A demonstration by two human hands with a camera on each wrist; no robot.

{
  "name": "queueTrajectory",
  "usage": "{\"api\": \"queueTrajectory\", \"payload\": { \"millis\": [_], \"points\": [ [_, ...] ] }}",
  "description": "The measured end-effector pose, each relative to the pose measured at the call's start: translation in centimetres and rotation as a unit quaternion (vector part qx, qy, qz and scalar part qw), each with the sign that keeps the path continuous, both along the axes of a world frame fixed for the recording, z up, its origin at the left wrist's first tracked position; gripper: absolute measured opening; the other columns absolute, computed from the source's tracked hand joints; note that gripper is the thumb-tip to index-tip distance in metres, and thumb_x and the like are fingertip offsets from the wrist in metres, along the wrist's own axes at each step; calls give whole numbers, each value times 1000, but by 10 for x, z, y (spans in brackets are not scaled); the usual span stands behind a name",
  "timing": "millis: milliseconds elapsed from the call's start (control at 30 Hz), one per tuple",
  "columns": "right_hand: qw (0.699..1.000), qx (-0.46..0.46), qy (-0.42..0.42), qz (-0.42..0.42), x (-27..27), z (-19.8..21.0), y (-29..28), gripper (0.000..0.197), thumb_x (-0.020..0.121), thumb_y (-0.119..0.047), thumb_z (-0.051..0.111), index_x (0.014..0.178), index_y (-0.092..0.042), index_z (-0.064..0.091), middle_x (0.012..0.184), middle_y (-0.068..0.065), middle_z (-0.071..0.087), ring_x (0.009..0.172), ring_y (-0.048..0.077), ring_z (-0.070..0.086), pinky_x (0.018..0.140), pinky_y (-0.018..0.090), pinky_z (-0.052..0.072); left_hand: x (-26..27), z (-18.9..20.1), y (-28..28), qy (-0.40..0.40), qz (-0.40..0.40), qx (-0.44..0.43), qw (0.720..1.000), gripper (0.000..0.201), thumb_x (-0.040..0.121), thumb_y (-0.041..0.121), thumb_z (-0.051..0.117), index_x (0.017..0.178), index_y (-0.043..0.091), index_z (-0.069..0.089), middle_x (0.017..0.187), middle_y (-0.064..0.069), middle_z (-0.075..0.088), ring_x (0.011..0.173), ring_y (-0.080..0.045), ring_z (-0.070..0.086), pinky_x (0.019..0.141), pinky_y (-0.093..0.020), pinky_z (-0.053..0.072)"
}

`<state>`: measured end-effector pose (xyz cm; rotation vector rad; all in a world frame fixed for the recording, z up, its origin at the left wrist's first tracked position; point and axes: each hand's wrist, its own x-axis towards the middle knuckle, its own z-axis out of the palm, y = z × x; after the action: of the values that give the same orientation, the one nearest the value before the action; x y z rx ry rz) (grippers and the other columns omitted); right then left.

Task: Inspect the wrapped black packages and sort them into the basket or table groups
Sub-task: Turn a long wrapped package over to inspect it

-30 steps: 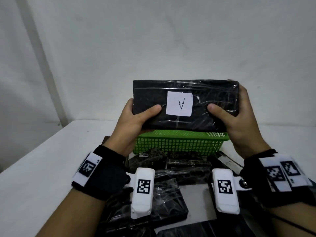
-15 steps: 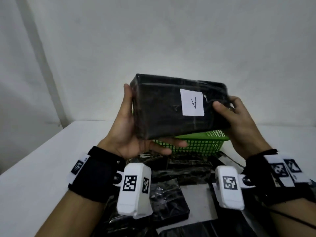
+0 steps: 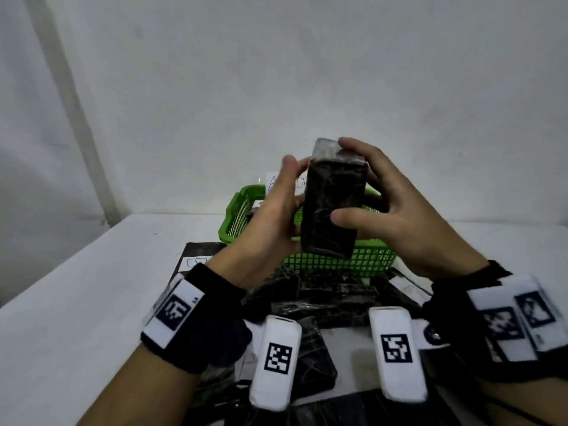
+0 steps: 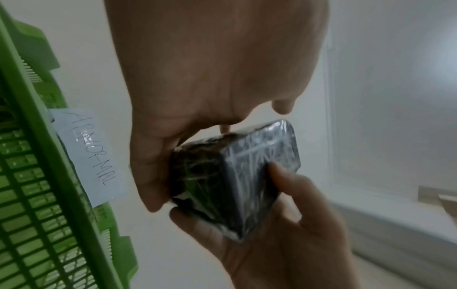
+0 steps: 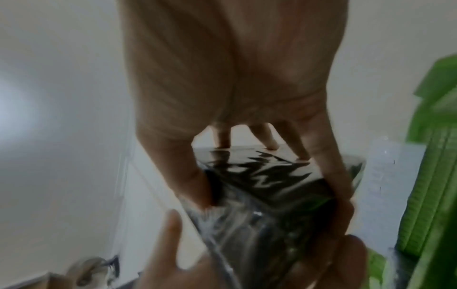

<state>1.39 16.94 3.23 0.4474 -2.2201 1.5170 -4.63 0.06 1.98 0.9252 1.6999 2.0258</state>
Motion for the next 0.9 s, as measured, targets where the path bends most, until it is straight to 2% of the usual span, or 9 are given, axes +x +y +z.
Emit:
{"api": "queueTrajectory", "payload": {
  "millis": [133,233,333,400,500,600,733,800,900],
  "points": [
    [998,20,59,-32,-5,-7,-1,73,73,-19,75,137,-39,48,136,-18,59,125,11,60,105,44,52,-6,4,-7,-22,31,0,999,54,97,67,27,135,39,53,112,2,68,87,-18,72,75,-44,58],
    [994,60,82,-31,-10,-12,-5,74,72,-13,75,138,-34,48,137,-16,58,128,11,58,104,41,53,-4,5,-7,-13,48,-17,999,54,96,63,39,138,31,50,122,3,69,94,-20,70,79,-51,60],
    [994,65,82,-10,-12,-15,-5,78,73,-9,74,142,-30,45,142,-16,54,131,12,55,103,42,54,-6,4,-10,-28,57,-7,998,60,92,55,55,139,18,46,131,-8,64,95,-27,70,87,-61,55],
    [997,62,42,23,-13,-15,0,87,75,-17,77,150,-34,36,151,-17,45,137,10,49,107,41,50,-8,4,-12,-33,66,-4,997,63,85,49,61,137,16,46,132,-11,62,91,-27,70,85,-58,56],
    [993,-93,-53,57,-15,-12,5,98,73,-49,75,155,-47,21,158,-19,38,140,9,47,105,47,49,-9,3,-12,-25,68,3,997,58,80,38,64,133,23,46,129,-4,64,94,-20,69,84,-52,57],
    [975,-166,-138,54,-13,-9,7,92,75,-66,66,155,-42,28,150,-8,53,128,17,59,86,45,59,-6,2,-9,51,68,-23,996,59,77,29,68,132,33,45,136,7,57,108,-16,68,83,-46,59],
    [975,-183,-128,17,-14,-10,7,70,71,-41,72,138,-33,52,122,-3,72,96,13,75,65,31,59,-3,0,-8,142,49,-59,987,66,77,24,68,137,37,43,143,16,49,111,-11,67,80,-32,57],
    [973,-205,-107,-14,-16,-12,6,74,64,-37,77,134,-30,54,114,-3,75,90,13,76,63,32,59,-4,-1,-9,153,35,-68,985,67,78,24,68,138,38,43,144,17,48,116,-15,65,86,-37,57],
    [974,-208,-62,-64,-20,-17,4,86,49,-43,84,128,-30,51,109,-5,75,93,16,76,77,44,61,-6,-1,-8,143,25,-63,987,65,77,24,66,137,36,44,143,13,51,121,-17,62,91,-41,55]
  ]
}}
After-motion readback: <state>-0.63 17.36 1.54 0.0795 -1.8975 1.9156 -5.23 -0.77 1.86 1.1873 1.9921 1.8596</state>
